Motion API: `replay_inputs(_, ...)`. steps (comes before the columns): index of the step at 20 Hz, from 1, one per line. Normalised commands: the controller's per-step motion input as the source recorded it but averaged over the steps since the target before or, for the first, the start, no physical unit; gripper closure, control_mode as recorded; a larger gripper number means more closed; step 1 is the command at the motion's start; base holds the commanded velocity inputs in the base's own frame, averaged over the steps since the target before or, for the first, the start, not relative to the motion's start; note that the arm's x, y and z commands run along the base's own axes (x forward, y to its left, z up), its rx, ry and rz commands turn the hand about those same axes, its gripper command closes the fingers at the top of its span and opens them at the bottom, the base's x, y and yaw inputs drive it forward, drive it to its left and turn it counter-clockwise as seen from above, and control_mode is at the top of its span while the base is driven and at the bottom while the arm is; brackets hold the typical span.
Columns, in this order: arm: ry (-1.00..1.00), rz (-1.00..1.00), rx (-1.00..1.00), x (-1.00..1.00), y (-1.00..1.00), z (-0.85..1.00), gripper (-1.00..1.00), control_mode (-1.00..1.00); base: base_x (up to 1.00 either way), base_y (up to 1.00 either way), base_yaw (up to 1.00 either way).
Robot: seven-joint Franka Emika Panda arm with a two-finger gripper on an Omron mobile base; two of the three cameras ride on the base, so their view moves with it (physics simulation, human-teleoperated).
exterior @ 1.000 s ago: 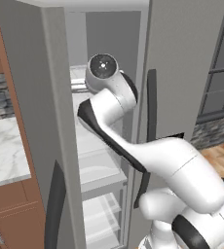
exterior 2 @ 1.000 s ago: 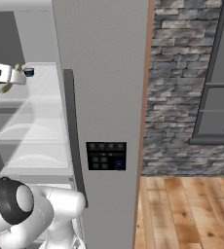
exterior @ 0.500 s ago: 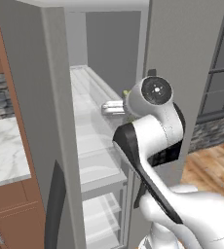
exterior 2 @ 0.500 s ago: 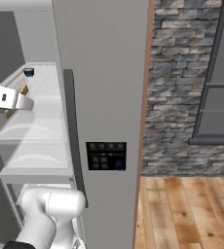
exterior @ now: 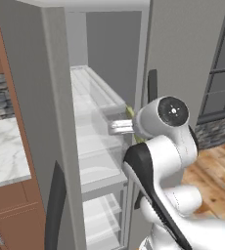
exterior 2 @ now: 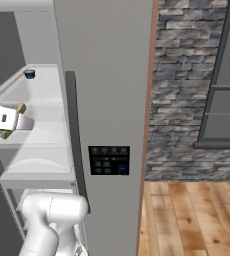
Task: Pick the egg and butter from the fridge and place them by the bowl for mixing.
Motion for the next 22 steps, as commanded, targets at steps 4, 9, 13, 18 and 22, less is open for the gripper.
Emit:
replay_inputs(4,0.02,0.00,0.00,-0.25,0.00,-0.11,1.00,1.00,-0.75,0.00,0.00)
replay_inputs(9,0.00,0.00,0.00,0.00,0.00,0.00,1.00,1.00,-1.00,0.00,0.04)
replay_inputs(13,0.00,0.00,0.00,0.00,0.00,0.00,1.00,1.00,-0.99,0.07,0.23)
replay_inputs(18,0.00,0.00,0.00,0.00,0.00,0.00,1.00,1.00,-1.00,0.00,0.52)
replay_inputs(22,0.00,0.00,0.00,0.00,0.00,0.00,1.00,1.00,-0.81,0.00,0.71)
